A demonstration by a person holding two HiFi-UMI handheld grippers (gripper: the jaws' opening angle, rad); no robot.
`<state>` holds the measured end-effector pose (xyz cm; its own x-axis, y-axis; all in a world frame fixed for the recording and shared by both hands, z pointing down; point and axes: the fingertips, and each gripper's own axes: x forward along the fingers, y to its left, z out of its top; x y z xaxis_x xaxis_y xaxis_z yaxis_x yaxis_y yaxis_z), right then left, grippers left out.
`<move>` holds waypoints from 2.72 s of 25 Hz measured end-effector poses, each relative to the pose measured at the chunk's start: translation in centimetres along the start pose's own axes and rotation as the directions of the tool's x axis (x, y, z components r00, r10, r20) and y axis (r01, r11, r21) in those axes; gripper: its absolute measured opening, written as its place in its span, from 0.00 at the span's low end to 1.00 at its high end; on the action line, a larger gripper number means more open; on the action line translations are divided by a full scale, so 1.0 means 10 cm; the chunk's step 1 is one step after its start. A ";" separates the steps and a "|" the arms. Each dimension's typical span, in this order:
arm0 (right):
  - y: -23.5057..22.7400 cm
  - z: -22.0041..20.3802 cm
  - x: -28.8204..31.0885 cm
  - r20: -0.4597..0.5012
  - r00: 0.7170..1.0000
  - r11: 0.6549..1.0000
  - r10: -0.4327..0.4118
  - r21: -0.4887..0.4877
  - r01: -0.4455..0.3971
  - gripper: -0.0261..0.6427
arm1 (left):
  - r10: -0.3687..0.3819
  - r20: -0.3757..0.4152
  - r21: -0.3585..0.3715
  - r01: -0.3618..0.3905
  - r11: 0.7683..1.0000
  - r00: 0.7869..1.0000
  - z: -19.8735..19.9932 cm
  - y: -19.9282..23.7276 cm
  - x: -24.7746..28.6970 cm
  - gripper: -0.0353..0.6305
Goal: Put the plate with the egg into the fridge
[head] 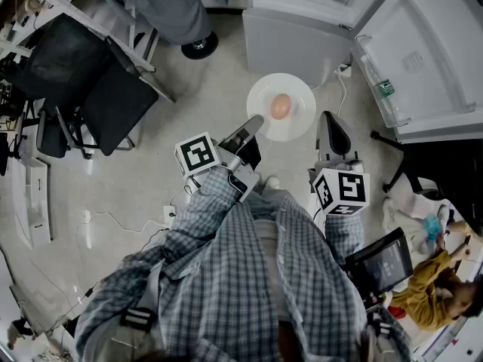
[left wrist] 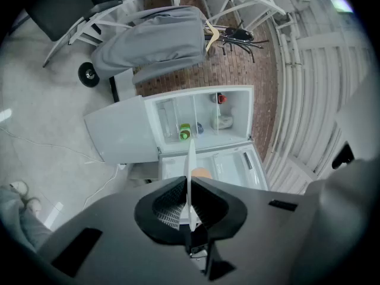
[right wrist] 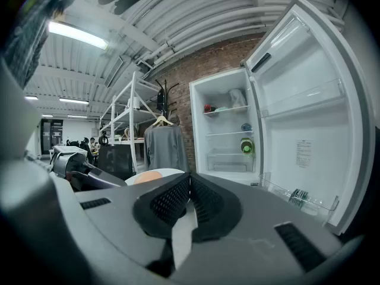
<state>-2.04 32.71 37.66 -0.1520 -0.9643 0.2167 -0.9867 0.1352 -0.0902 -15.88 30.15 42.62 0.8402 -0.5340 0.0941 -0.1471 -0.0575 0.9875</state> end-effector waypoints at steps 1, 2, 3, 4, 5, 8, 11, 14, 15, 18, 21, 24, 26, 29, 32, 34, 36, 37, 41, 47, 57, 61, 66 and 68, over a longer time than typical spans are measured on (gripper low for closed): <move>0.00 0.00 0.00 0.000 1.000 1.000 0.002 0.000 -0.002 0.05 | -0.019 0.007 -0.017 0.019 1.000 1.000 0.00 -0.02 0.01 0.08; 0.00 -0.01 0.00 -0.001 1.000 1.000 0.004 0.001 -0.004 0.05 | -0.033 0.013 -0.031 0.034 0.999 0.999 -0.01 -0.04 0.02 0.08; 0.00 -0.01 0.00 0.000 1.000 1.000 0.005 0.001 -0.005 0.05 | -0.041 0.018 -0.040 0.042 0.998 0.999 -0.01 -0.05 0.02 0.08; 0.00 -0.01 0.01 0.000 1.000 1.000 0.006 0.001 -0.006 0.05 | -0.042 0.020 -0.043 0.043 0.998 0.999 -0.01 -0.05 0.02 0.08; 0.00 -0.01 0.01 0.001 1.000 1.000 0.005 0.001 -0.005 0.05 | -0.037 0.020 -0.042 0.038 0.998 0.999 0.00 -0.03 0.02 0.08; 0.00 -0.01 0.01 0.002 1.000 1.000 0.003 0.000 -0.003 0.05 | -0.016 0.018 -0.030 0.016 0.999 1.000 0.01 0.01 0.00 0.08; 0.01 0.00 0.02 0.002 1.000 1.000 0.001 -0.001 -0.001 0.05 | -0.043 0.022 -0.048 0.044 0.998 0.999 0.02 -0.04 0.02 0.08; 0.03 0.01 0.03 0.001 1.000 1.000 -0.002 0.000 0.002 0.05 | -0.036 0.019 -0.045 0.036 0.998 0.999 0.04 -0.01 0.00 0.08; 0.03 0.01 0.03 0.001 1.000 1.000 -0.005 0.004 0.005 0.05 | -0.032 0.018 -0.044 0.033 0.999 0.999 0.05 -0.01 -0.01 0.08; 0.02 0.01 0.04 0.005 1.000 1.000 -0.020 0.015 0.020 0.05 | -0.024 0.012 -0.039 0.024 0.999 1.000 0.07 0.02 -0.02 0.08; 0.01 0.01 0.05 0.006 0.999 0.999 -0.033 0.024 0.033 0.05 | -0.034 0.012 -0.047 0.035 0.998 0.999 0.10 0.01 -0.02 0.08; 0.03 0.00 0.06 0.003 0.999 0.999 -0.043 0.028 0.042 0.05 | -0.050 0.012 -0.057 0.051 0.997 0.999 0.14 -0.01 -0.03 0.08; 0.05 -0.01 0.08 -0.002 0.999 0.999 -0.043 0.027 0.043 0.05 | -0.056 0.012 -0.062 0.056 0.997 0.998 0.17 0.00 -0.04 0.08; 0.09 -0.03 0.10 -0.007 0.999 0.999 -0.047 0.025 0.047 0.05 | -0.056 0.006 -0.062 0.056 0.997 0.998 0.22 0.03 -0.06 0.08; 0.14 -0.02 0.11 -0.003 0.998 0.998 -0.057 0.026 0.057 0.05 | -0.062 0.000 -0.059 0.062 0.996 0.998 0.28 0.03 -0.09 0.08; 0.16 -0.02 0.12 0.000 0.998 0.998 -0.063 0.026 0.063 0.05 | -0.063 -0.001 -0.056 0.063 0.996 0.998 0.31 0.04 -0.12 0.08; 0.19 -0.02 0.14 0.001 0.998 0.997 -0.068 0.025 0.068 0.05 | -0.061 -0.003 -0.052 0.060 0.997 0.998 0.35 0.06 -0.15 0.08; 0.21 -0.02 0.14 0.001 0.998 0.997 -0.070 0.025 0.070 0.05 | -0.060 -0.004 -0.051 0.060 0.997 0.998 0.37 0.06 -0.17 0.08; 0.29 -0.01 0.18 0.004 0.997 0.997 -0.073 0.021 0.073 0.05 | -0.061 -0.011 -0.050 0.060 0.997 0.998 0.42 0.08 -0.23 0.08; 0.42 0.01 0.19 0.011 0.997 0.997 -0.081 0.018 0.081 0.05 | -0.044 -0.019 -0.047 0.043 0.998 0.999 0.51 0.14 -0.34 0.08; 0.43 0.02 0.16 0.013 0.995 0.995 -0.099 -0.004 0.099 0.05 | -0.040 -0.028 -0.035 0.040 0.999 0.999 0.52 0.14 -0.30 0.08; 0.36 0.03 0.23 0.020 0.996 0.996 -0.089 0.003 0.089 0.05 | -0.061 -0.016 -0.048 0.060 0.997 0.998 0.52 0.10 -0.23 0.08; 0.32 0.04 0.38 0.021 0.998 0.998 -0.067 0.011 0.067 0.05 | -0.058 0.004 -0.054 0.058 0.997 0.998 0.59 0.09 -0.17 0.08; 0.26 0.04 0.44 0.019 0.998 0.998 -0.059 0.012 0.059 0.05 | -0.054 0.016 -0.053 0.055 0.997 0.998 0.63 0.10 -0.11 0.08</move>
<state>-5.28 28.74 37.99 -0.0921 -0.9747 0.2035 -0.9932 0.0752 -0.0894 -20.26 25.41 42.74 0.8386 -0.5435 0.0383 -0.0729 -0.0422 0.9964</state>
